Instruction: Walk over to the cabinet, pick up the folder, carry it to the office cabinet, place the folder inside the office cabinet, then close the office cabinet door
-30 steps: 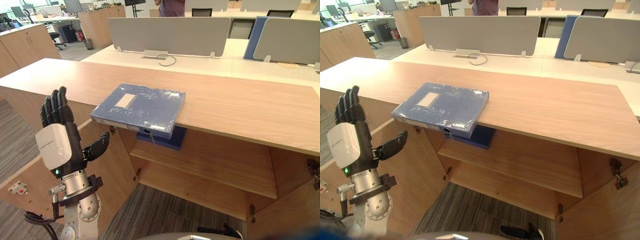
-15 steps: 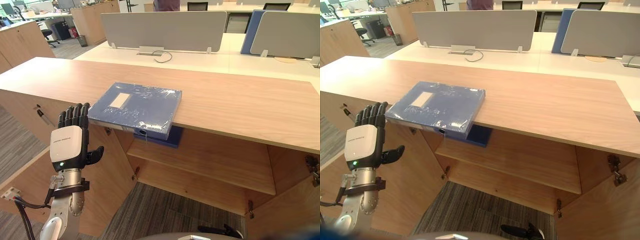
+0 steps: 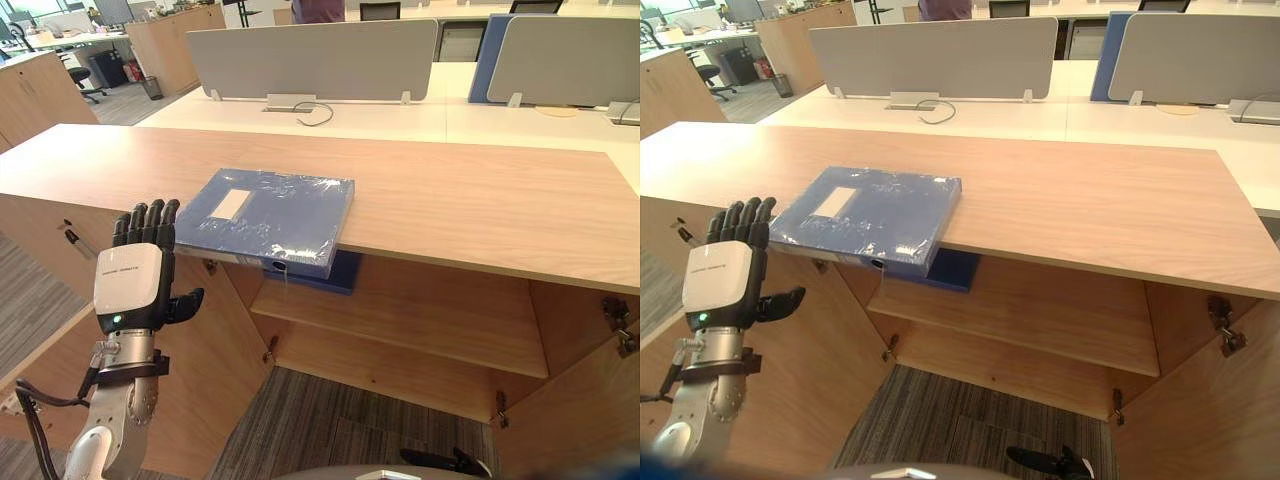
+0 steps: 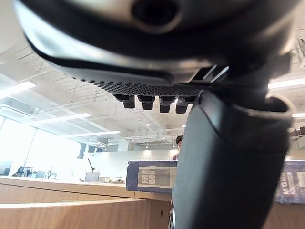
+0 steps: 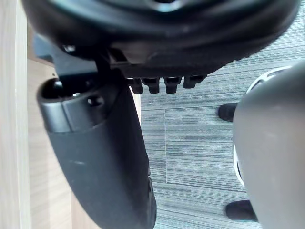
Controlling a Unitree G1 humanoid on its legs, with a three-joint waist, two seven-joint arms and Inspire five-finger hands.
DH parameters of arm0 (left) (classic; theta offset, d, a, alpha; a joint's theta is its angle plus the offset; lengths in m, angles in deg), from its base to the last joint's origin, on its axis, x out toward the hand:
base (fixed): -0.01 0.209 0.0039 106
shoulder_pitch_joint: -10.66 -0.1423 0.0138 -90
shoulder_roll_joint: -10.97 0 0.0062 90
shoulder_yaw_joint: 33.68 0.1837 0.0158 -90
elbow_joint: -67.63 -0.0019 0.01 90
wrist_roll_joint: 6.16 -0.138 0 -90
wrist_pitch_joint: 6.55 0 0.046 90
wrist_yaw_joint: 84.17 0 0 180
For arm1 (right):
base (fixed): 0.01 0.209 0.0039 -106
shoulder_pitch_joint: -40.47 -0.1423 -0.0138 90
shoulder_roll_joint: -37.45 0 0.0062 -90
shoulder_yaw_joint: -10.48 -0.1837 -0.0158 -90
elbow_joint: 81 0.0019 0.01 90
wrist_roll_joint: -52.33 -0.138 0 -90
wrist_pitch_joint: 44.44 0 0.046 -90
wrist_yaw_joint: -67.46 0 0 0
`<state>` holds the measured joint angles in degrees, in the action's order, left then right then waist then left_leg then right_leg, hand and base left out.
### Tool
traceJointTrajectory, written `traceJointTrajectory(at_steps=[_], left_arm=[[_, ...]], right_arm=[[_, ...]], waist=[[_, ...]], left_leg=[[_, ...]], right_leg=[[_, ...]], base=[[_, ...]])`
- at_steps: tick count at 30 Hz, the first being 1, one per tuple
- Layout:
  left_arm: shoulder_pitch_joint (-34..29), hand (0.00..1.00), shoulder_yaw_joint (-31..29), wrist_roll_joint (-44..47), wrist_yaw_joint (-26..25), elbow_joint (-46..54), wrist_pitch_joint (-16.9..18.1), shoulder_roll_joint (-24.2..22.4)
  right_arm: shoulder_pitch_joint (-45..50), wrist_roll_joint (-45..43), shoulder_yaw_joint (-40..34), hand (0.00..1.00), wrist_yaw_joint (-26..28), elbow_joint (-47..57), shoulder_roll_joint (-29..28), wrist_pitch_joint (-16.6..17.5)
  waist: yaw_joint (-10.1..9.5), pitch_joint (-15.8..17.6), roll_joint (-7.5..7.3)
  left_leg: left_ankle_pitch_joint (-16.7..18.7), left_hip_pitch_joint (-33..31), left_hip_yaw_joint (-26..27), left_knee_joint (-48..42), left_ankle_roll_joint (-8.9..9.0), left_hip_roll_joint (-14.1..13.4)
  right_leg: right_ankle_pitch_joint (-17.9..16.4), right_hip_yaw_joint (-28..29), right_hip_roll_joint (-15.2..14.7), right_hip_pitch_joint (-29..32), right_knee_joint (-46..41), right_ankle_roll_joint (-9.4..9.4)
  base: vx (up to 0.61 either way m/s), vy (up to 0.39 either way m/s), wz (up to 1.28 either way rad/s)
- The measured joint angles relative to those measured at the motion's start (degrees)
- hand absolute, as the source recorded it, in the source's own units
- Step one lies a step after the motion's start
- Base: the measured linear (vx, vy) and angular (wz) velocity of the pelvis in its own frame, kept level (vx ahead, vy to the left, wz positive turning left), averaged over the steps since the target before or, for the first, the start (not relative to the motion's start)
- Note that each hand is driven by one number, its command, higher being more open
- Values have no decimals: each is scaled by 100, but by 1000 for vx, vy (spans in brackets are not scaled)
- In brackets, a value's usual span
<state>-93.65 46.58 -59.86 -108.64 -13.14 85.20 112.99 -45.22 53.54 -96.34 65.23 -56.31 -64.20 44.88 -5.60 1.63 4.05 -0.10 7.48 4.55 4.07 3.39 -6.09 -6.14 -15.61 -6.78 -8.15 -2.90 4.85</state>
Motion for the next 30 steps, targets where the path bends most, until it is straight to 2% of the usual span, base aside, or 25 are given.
traceJointTrajectory(at_steps=[9, 21, 22, 27, 30], left_arm=[[360, 100, 97, -110, -10, -311, -52, 112], [1103, 100, 882, -108, 26, -1196, -56, 364], [1141, 0, 915, -108, 63, -1280, -56, 364], [1149, 0, 1003, -99, 130, -1412, -60, 362], [1405, 0, 994, -94, 65, -1394, -75, 383]], right_arm=[[16, 0, 3, 100, -15, 48, 5, 1], [-11, -1, -119, 100, -51, 46, 2, -11], [-12, -3, -129, 100, -52, 49, 3, -11], [-15, -7, -236, 100, -63, 83, 12, -17], [19, -8, -238, 100, -66, 87, 33, -37]], waist=[[56, -22, 23], [147, -44, 14], [166, -46, 15], [278, -51, 10], [267, -93, 22]], left_leg=[[0, 1, 29, 16, 0, 0], [1, 8, 238, 18, -3, 0], [1, 9, 268, 18, -3, 1], [1, 5, 298, 17, -4, 5], [0, 6, 299, 18, -4, 3]], right_leg=[[23, 27, 10, 5, 37, -8], [159, 272, 18, 121, 96, -19], [187, 302, 21, 127, 124, -21], [256, 342, 27, 127, 204, -10], [263, 344, 31, 123, 213, -10]], base=[[-4, 4, -1], [-24, 20, -10], [-44, 22, -12], [-41, 15, -5], [-12, 3, 0]])
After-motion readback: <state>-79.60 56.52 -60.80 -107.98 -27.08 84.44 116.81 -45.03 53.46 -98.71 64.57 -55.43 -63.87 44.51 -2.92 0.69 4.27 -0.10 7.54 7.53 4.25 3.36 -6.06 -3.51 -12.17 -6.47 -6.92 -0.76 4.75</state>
